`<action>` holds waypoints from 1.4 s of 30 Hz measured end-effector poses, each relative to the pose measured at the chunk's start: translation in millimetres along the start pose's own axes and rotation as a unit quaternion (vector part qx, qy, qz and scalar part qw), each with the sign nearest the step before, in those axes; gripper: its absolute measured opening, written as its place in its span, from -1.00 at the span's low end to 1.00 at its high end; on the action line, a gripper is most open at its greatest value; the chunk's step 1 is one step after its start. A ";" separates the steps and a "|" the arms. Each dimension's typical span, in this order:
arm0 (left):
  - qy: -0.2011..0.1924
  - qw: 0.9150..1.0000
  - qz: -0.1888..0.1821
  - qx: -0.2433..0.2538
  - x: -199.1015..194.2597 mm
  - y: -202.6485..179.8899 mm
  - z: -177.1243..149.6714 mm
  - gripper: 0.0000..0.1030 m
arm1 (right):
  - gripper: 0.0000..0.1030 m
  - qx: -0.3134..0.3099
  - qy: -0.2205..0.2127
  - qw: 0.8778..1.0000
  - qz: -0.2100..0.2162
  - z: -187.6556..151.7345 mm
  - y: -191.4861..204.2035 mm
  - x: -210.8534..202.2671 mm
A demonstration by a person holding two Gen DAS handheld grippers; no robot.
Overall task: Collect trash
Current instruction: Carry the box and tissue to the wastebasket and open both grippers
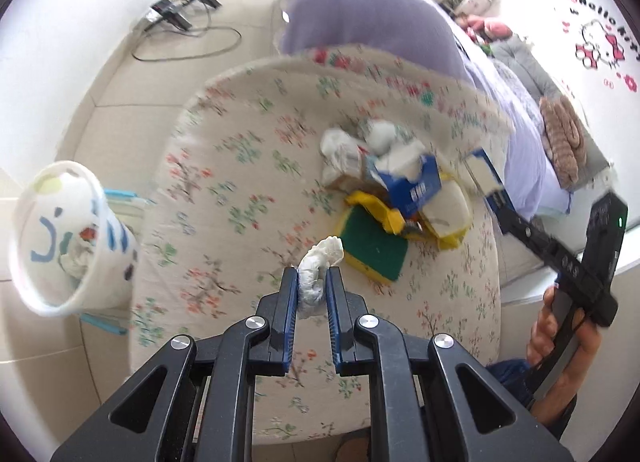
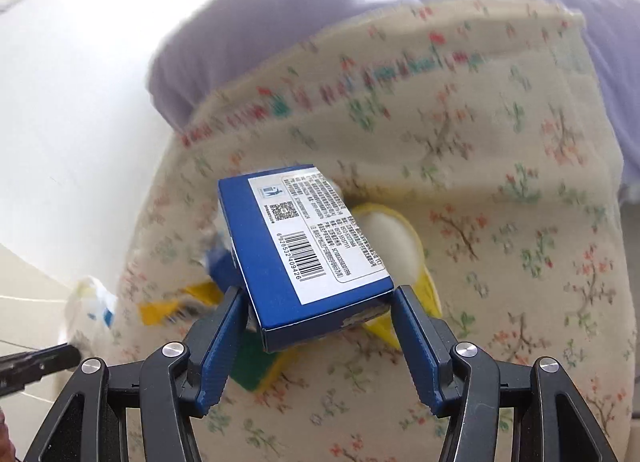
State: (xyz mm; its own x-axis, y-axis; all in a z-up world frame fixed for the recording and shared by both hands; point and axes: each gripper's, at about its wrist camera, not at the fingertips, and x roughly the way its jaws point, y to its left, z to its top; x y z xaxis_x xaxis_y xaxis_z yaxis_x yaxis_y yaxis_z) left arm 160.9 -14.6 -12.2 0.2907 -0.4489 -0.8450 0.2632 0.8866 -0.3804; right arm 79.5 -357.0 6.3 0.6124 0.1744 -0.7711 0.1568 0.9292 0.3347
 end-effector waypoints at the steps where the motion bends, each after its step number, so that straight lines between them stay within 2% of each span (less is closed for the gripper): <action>1: -0.006 1.000 0.002 -0.005 -3.9 3.7 1.5 -0.71 | 0.25 -0.006 -0.004 1.000 0.004 -0.3 6.0 0.7; 9: -0.035 0.997 0.012 -0.066 -31.7 55.0 12.7 -0.71 | 0.25 -0.040 0.010 0.999 0.033 -12.9 53.4 22.5; 15: -0.052 0.989 0.014 -0.135 -53.0 108.6 18.5 -0.71 | 0.25 -0.062 0.028 0.993 0.100 -23.2 102.9 38.2; 22: -0.057 0.980 0.042 -0.185 -61.7 159.3 24.0 -0.71 | 0.25 -0.081 0.076 0.984 0.137 -38.0 162.3 80.5; 30: -0.062 0.964 0.061 -0.250 -69.1 207.5 21.3 -0.71 | 0.25 -0.095 0.130 0.972 0.173 -62.2 236.8 134.3; 33: -0.062 0.955 0.068 -0.283 -72.1 225.1 17.4 -0.60 | 0.25 -0.097 0.139 0.968 0.183 -66.9 264.1 152.9; 37: -0.059 0.939 0.094 -0.325 -74.6 244.9 10.4 -0.06 | 0.25 -0.109 0.149 0.965 0.187 -71.4 298.2 174.5; 42: -0.070 0.941 0.094 -0.319 -80.4 242.8 10.2 -0.03 | 0.25 -0.123 0.159 0.963 0.182 -75.0 327.3 200.9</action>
State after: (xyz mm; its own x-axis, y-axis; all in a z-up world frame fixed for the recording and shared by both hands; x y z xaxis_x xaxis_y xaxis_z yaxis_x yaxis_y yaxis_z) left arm 210.8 235.6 -32.8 0.4074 -0.2475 -0.8791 -0.3973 0.8187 -0.4146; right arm 195.8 6.6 -79.8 0.3184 0.5570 -0.7671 -0.2357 0.8303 0.5051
